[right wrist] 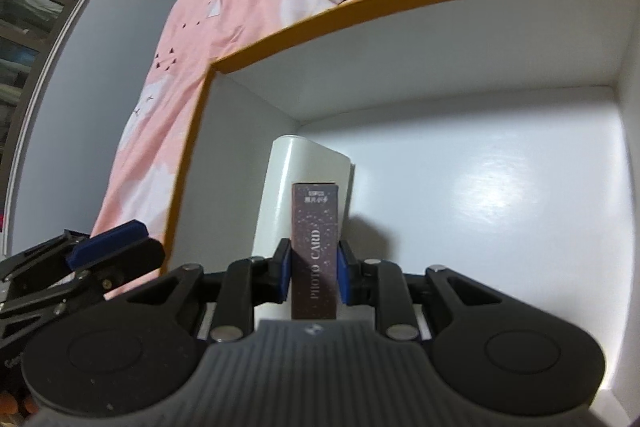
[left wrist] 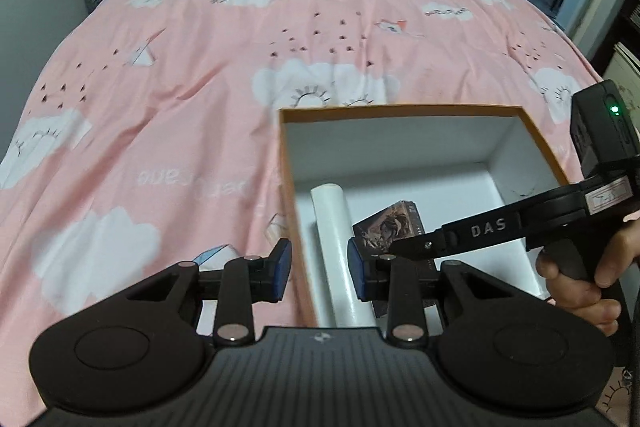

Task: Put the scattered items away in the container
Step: 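Lower the white box and photo card box upright into the orange box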

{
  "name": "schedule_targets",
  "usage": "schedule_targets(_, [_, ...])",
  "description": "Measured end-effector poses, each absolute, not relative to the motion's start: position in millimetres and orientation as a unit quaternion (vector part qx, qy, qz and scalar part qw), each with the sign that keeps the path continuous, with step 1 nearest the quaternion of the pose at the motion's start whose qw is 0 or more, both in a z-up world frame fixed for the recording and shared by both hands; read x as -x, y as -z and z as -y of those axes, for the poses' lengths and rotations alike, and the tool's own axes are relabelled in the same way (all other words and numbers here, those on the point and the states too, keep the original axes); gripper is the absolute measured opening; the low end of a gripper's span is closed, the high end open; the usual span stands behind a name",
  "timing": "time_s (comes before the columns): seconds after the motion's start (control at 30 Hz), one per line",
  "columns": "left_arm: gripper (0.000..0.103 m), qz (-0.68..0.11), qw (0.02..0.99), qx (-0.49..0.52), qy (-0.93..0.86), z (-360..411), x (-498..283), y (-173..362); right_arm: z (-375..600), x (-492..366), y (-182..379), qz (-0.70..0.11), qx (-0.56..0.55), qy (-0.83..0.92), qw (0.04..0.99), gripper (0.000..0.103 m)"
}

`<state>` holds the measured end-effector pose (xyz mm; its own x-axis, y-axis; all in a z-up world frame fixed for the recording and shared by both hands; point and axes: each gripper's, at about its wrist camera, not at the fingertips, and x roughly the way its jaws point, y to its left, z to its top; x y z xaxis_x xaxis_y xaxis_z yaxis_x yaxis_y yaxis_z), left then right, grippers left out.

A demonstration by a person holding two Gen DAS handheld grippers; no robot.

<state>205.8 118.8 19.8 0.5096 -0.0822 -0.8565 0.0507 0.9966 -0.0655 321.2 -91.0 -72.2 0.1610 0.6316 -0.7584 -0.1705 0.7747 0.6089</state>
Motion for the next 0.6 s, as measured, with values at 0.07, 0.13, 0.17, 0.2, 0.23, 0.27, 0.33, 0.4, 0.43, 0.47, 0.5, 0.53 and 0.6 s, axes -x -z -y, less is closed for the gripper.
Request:
schedule_targets(0.07, [0.033, -0.499, 0.866, 0.021, 0.035, -123.9, -205.8, -15.0, 85.6, -321.4, 72.6, -0.589, -0.202, -0.279, 0.731, 0.025])
schedule_targets(0.13, [0.031, -0.503, 0.863, 0.023, 0.035, -127.6, -203.4, -10.5, 80.1, -321.1, 73.8, -0.591, -0.208, -0.285, 0.725, 0.025])
schedule_targets(0.17, [0.031, -0.504, 0.863, 0.024, 0.036, -128.9, -202.4, -9.1, 76.6, -320.6, 73.6, -0.591, -0.207, -0.289, 0.724, 0.025])
schedule_targets(0.2, [0.03, -0.505, 0.862, 0.025, 0.036, -129.8, -202.4, -7.2, 73.2, -319.8, 73.2, -0.59, -0.205, -0.292, 0.724, 0.025])
schedule_targets(0.23, [0.029, -0.506, 0.862, 0.026, 0.036, -130.8, -202.6, -5.1, 70.3, -319.6, 71.8, -0.589, -0.204, -0.295, 0.724, 0.025])
schedule_targets(0.27, [0.029, -0.506, 0.861, 0.027, 0.036, -133.5, -201.5, -3.6, 67.5, -319.7, 70.5, -0.588, -0.202, -0.296, 0.725, 0.025])
schedule_targets(0.33, [0.029, -0.508, 0.86, 0.032, 0.036, -136.4, -201.4, -0.9, 63.3, -320.6, 68.8, -0.585, -0.199, -0.298, 0.728, 0.025])
schedule_targets(0.4, [0.029, -0.51, 0.859, 0.036, 0.038, -138.2, -198.4, 1.3, 60.8, -321.2, 69.4, -0.585, -0.2, -0.298, 0.727, 0.025])
schedule_targets(0.43, [0.029, -0.511, 0.858, 0.04, 0.039, -139.1, -198.1, 2.7, 59.1, -321.6, 70.9, -0.585, -0.202, -0.297, 0.727, 0.025])
schedule_targets(0.47, [0.029, -0.512, 0.857, 0.042, 0.039, -139.3, -197.8, 3.4, 54.4, -323.7, 72.0, -0.585, -0.207, -0.296, 0.726, 0.025])
schedule_targets(0.5, [0.029, -0.512, 0.857, 0.044, 0.039, -139.8, -197.6, 4.3, 55.6, -324.4, 72.6, -0.585, -0.216, -0.3, 0.722, 0.025])
schedule_targets(0.53, [0.029, -0.513, 0.856, 0.045, 0.039, -140.2, -197.4, 4.9, 57.4, -324.7, 72.6, -0.586, -0.227, -0.304, 0.716, 0.025])
schedule_targets(0.6, [0.027, -0.515, 0.855, 0.046, 0.039, -140.9, -197.4, 6.8, 58.0, -325.8, 73.9, -0.59, -0.249, -0.312, 0.702, 0.025])
